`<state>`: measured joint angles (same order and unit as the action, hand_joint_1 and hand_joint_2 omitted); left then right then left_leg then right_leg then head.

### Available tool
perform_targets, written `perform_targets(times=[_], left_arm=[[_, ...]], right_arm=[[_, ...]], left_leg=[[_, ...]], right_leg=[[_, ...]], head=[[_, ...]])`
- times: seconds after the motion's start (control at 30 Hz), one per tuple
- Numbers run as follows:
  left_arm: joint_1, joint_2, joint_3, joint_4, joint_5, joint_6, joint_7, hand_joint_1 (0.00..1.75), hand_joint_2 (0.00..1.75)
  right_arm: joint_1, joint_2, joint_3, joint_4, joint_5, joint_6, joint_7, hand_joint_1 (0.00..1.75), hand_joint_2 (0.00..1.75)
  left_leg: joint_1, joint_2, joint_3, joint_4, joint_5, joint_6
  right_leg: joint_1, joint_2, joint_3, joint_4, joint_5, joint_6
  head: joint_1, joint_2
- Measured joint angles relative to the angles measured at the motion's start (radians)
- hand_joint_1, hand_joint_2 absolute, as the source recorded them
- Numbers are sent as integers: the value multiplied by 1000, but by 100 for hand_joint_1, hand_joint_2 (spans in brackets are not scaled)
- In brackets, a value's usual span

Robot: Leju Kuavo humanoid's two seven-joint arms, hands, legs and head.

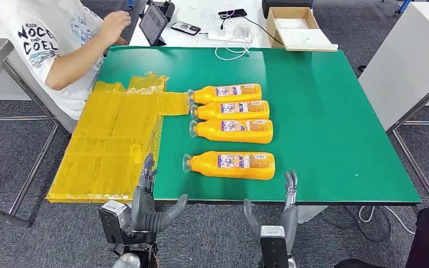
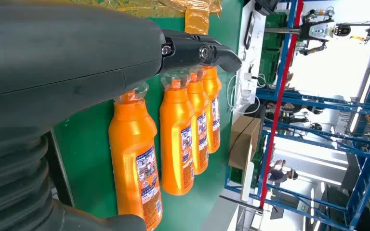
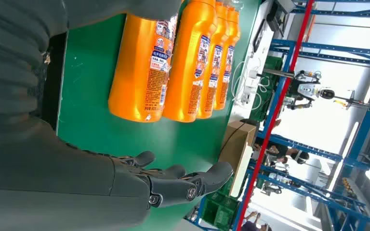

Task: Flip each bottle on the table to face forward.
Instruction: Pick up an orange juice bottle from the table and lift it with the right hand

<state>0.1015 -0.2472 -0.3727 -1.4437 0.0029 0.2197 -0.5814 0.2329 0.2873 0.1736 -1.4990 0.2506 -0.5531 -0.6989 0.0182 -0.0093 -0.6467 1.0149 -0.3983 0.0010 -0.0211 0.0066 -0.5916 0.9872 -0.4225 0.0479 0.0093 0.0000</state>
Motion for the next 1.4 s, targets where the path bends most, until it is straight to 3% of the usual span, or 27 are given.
perform_targets(times=[0.03, 0.07, 0.13, 0.83, 0.97, 1.2, 1.4], left_arm=[[0, 0, 0, 0, -1, 0, 0, 103, 175], [0, 0, 0, 0, -1, 0, 0, 77, 175], [0, 0, 0, 0, -2, 0, 0, 0, 175], [0, 0, 2, -1, -23, 30, -3, 0, 175], [-2, 0, 17, -7, -128, 83, -13, 0, 175], [-2, -4, 28, -7, -154, 82, -16, 0, 175], [-7, -7, 34, -3, -177, 55, -10, 0, 175]], right_arm=[[0, 0, 0, 0, 0, 0, 0, 0, 175], [0, 0, 0, 0, -1, -1, 0, 0, 175], [0, 0, 0, 0, -2, -2, 0, 0, 175], [-4, -4, 2, -3, 43, -26, 11, 0, 175], [-72, -84, -9, -45, 300, -55, 166, 0, 175], [-131, -153, -52, -62, 376, -16, 243, 0, 175], [-225, -234, -90, -29, 491, 118, 440, 0, 175]], left_leg=[[0, 0, 0, 0, 0, 0], [0, 0, 0, 0, 0, 0], [0, 0, 0, 0, 0, 0], [0, 0, 0, 0, 0, 0], [-1, 0, 0, 0, 1, 1], [-1, 0, 0, 0, 1, 2], [-2, 0, 0, 0, 2, 3]], right_leg=[[0, 0, 0, 0, 0, 0], [0, 0, 0, 0, 0, 0], [0, 0, 0, 0, 0, 0], [0, 0, 0, 0, 0, 0], [-1, 0, 0, 0, 1, 0], [-1, 0, 1, 0, 1, 1], [-2, 0, 1, 0, 2, 2]], head=[[0, 0], [0, 0], [0, 0], [0, 0], [0, 0], [0, 0], [0, 0]])
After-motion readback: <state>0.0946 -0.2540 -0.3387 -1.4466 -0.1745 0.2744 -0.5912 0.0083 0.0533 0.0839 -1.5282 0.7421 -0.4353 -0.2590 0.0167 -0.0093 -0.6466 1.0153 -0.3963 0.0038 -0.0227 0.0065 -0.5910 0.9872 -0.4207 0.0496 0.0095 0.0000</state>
